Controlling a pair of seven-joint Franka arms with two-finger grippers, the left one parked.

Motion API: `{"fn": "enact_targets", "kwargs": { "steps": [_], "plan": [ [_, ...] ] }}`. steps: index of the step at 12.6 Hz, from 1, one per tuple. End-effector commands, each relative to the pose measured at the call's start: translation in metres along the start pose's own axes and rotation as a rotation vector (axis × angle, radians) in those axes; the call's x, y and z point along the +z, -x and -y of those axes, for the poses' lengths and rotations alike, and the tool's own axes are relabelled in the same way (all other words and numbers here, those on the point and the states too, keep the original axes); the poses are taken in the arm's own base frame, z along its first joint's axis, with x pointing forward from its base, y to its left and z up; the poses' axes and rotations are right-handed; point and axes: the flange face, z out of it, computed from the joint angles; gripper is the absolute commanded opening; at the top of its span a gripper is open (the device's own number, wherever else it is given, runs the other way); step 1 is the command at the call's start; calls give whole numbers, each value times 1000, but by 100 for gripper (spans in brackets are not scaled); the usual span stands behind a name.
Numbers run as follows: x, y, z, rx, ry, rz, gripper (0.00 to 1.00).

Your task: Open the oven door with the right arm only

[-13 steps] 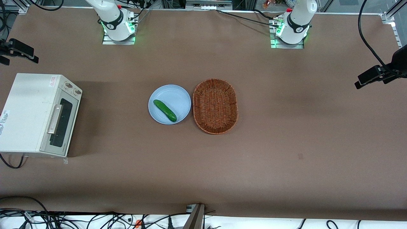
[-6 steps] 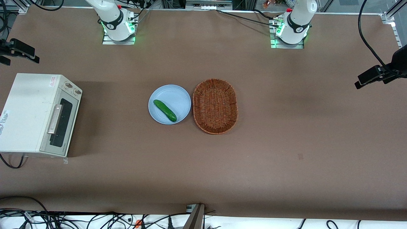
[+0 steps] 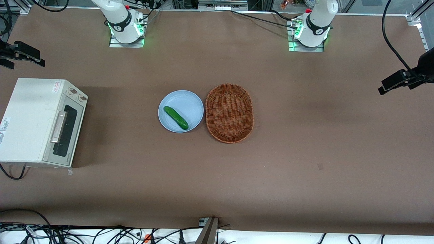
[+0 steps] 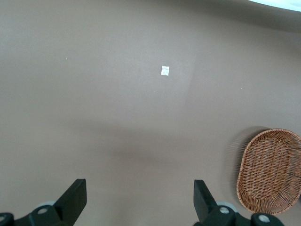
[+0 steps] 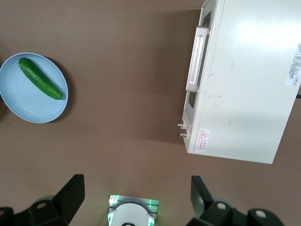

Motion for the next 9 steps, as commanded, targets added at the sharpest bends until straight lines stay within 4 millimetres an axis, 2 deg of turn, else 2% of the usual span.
{"fn": "enact_targets", "kwargs": {
  "steps": [1,6,9],
  "plan": [
    [2,0,4,-18,9,18,100],
    [3,-2,11,-24,11,20,100],
    [18,-15,22,-38,11,45,100]
  ]
}}
